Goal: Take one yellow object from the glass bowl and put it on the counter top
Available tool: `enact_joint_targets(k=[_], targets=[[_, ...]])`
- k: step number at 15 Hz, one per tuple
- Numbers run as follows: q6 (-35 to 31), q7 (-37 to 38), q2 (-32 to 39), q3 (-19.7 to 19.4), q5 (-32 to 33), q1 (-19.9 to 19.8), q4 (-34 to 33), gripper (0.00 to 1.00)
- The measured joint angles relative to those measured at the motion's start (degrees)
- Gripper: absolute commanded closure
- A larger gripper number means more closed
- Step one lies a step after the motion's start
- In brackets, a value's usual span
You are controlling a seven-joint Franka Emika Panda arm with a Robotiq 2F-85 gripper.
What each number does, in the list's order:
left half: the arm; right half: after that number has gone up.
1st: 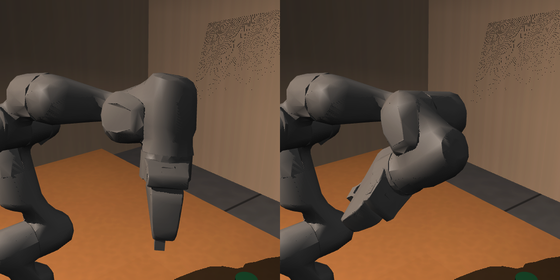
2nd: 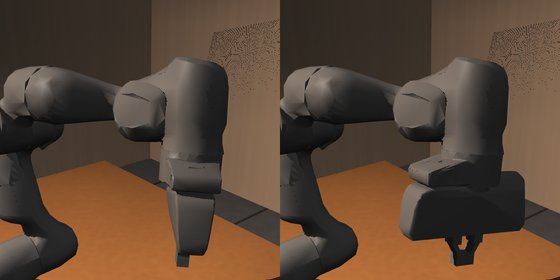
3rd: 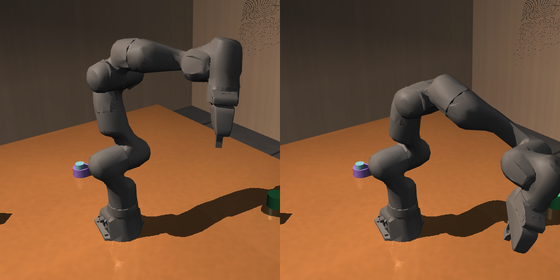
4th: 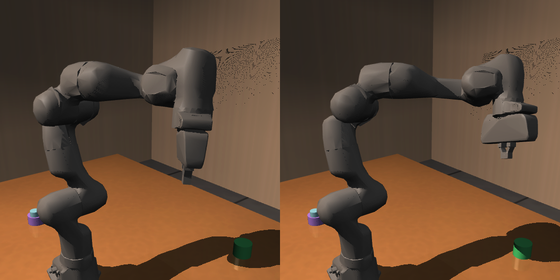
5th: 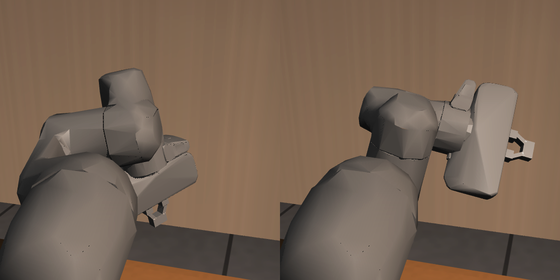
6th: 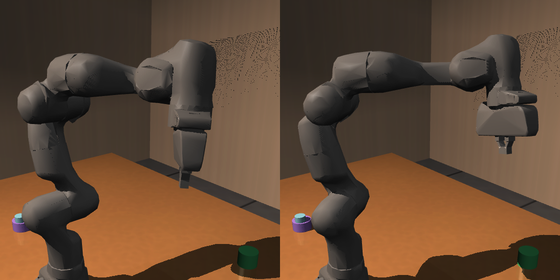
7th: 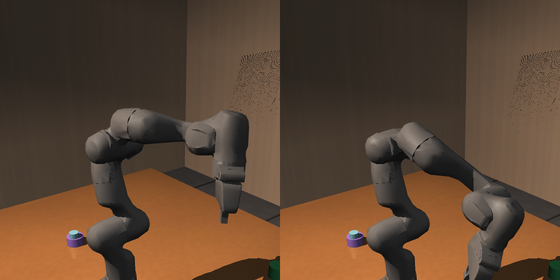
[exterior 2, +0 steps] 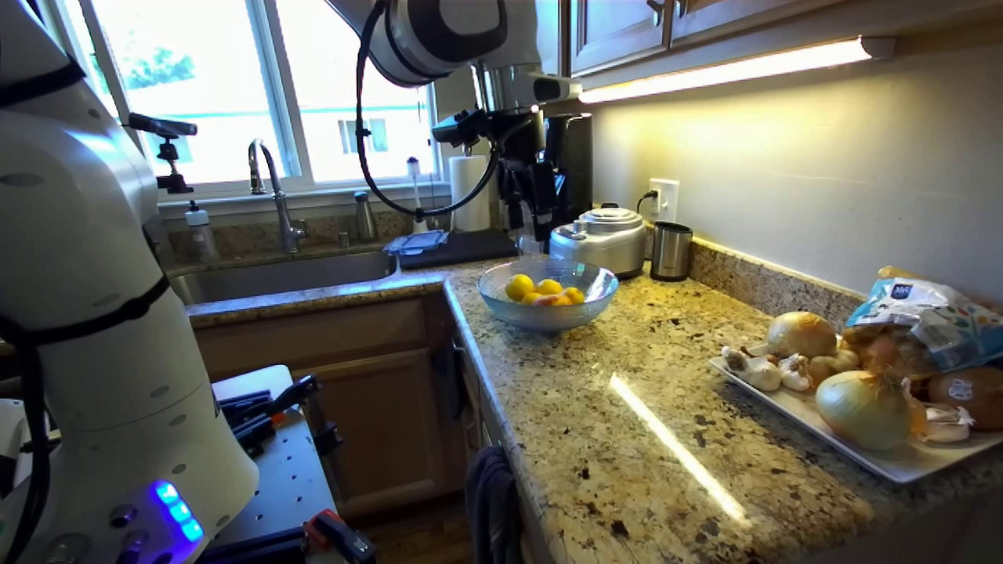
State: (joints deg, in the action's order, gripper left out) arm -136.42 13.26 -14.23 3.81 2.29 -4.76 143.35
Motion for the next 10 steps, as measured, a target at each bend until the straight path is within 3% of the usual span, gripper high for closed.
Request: enact_joint_targets(k=[5,10], targets=[[-0.29,2.85,2.26,0.87,-2.94,1.36,-1.25,0.00],[-3.38,15.98,12.15,3.16,-10.91,5.10,-6.94,0.00]])
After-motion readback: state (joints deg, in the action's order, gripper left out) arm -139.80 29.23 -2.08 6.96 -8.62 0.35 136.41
